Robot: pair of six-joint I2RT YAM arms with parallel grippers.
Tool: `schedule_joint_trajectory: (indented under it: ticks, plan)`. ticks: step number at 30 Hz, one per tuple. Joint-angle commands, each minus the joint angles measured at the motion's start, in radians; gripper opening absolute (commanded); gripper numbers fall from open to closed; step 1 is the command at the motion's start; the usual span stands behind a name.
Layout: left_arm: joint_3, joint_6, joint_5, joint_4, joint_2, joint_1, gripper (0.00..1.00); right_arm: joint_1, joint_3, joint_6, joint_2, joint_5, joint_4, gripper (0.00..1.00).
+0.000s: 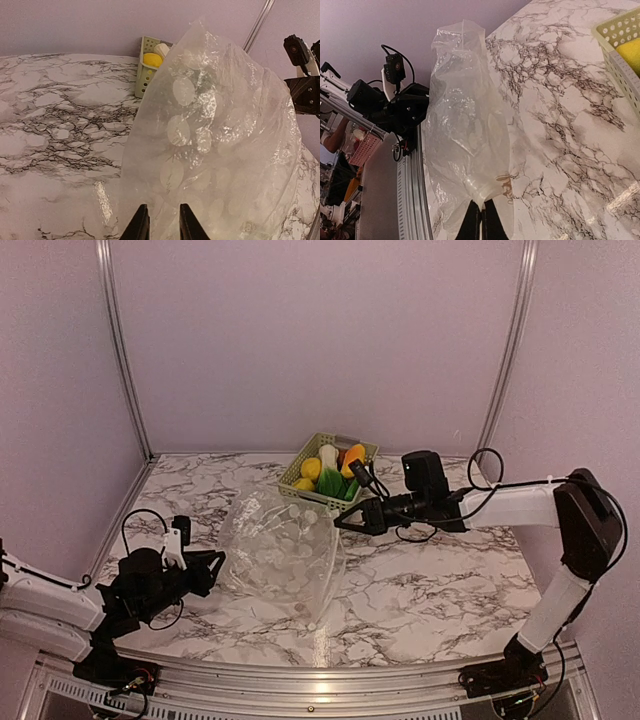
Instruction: Open the zip-top bag and remove the fake food
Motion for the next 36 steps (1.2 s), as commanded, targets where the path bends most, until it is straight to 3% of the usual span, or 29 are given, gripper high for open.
schedule_joint_trajectory:
  ticks: [1,4,8,12,16,22,27,29,31,36]
  plan:
    - [0.017,-0.051,0.002,-0.13,-0.094,0.001,0.36,0.009,-0.033,-0.092,-0.065,0.083,-0.038,0.0]
    - [0.065,-0.055,0.053,-0.231,-0.168,0.001,0.64,0.013,-0.052,-0.133,-0.111,0.082,-0.038,0.0]
    - [0.144,-0.063,0.089,-0.313,-0.262,0.001,0.89,0.041,-0.04,-0.241,-0.157,0.13,-0.112,0.0]
    - [0.281,-0.079,0.088,-0.434,-0.27,0.02,0.93,0.105,-0.015,-0.326,-0.169,0.189,-0.183,0.0]
    - [0.455,-0.115,0.112,-0.626,-0.152,0.058,0.93,0.158,-0.001,-0.358,-0.171,0.232,-0.187,0.0]
    - [0.598,-0.17,0.184,-0.772,-0.026,0.096,0.84,0.176,0.001,-0.344,-0.194,0.273,-0.187,0.0]
    - [0.595,-0.22,0.247,-0.808,-0.029,0.118,0.82,0.176,-0.003,-0.337,-0.224,0.314,-0.187,0.0]
    - [0.571,-0.235,0.281,-0.784,-0.046,0.124,0.76,0.176,-0.004,-0.337,-0.228,0.319,-0.187,0.0]
    - [0.551,-0.241,0.311,-0.758,-0.055,0.127,0.62,0.176,-0.007,-0.336,-0.232,0.322,-0.179,0.0]
    - [0.514,-0.25,0.307,-0.718,-0.077,0.154,0.08,0.172,-0.032,-0.327,-0.248,0.331,-0.155,0.0]
